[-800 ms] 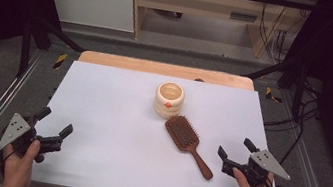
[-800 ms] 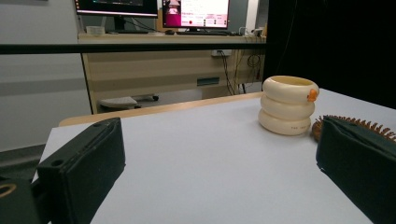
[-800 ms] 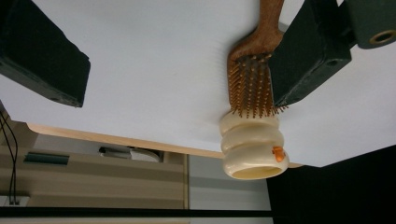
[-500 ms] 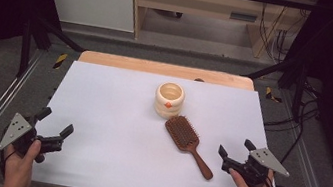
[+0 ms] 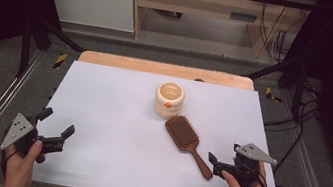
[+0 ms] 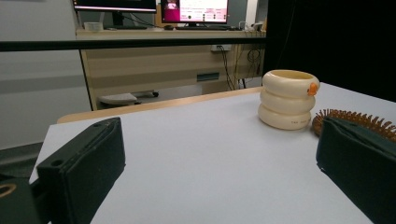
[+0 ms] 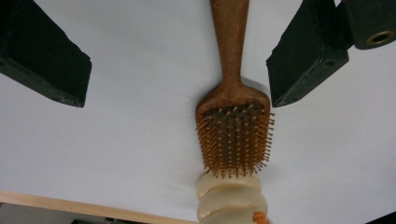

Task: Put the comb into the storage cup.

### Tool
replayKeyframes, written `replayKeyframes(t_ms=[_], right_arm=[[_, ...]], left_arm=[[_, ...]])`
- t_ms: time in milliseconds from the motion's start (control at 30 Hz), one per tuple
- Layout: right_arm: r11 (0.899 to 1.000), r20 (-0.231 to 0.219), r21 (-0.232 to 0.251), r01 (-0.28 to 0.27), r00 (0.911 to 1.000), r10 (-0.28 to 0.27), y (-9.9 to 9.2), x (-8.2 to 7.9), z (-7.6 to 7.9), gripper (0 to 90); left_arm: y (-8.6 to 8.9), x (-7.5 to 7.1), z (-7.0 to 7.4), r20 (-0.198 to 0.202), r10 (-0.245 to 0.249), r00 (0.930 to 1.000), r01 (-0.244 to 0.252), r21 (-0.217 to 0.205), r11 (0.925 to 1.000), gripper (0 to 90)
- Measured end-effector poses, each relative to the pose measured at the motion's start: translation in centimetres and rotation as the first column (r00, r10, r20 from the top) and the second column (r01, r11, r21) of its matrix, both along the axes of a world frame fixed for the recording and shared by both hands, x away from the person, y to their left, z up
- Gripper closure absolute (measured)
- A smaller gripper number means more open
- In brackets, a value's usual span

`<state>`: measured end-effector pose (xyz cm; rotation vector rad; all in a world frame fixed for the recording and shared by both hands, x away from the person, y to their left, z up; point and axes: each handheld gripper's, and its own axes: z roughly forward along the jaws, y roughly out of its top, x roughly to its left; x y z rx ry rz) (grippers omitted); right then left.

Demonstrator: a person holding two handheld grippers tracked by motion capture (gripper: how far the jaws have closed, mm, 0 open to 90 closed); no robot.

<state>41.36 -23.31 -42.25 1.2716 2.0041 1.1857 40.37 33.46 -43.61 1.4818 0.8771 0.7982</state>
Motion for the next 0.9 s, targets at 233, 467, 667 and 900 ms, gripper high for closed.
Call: replayKeyframes(t_ms=[233,467,667,900], right_arm=[[0.997,-0.016,-0.049,-0.051,0.9986,0.05,1.9,0.0,-0.1,6.5],[0.995,-0.043,-0.09,-0.049,0.998,0.046,3.7,0.2,-0.5,7.4],[0.99,-0.084,-0.117,-0.078,0.9941,0.069,4.5,0.2,-0.6,9.8],[0.982,-0.165,-0.149,-0.118,0.9819,0.093,5.2,0.5,-1.1,10.4]], left_arm=[[-0.1,-0.1,0.0,0.0,-0.002,1.0,0.002,0.003,1.0,1.1],[-0.2,0.0,0.0,-0.005,-0.007,1.0,0.007,0.008,0.9999,1.1],[-0.2,0.0,0.0,-0.006,-0.008,0.9999,0.008,0.01,0.9999,1.1],[-0.4,0.1,-0.1,-0.009,-0.011,0.9999,0.011,0.017,0.9998,1.1]])
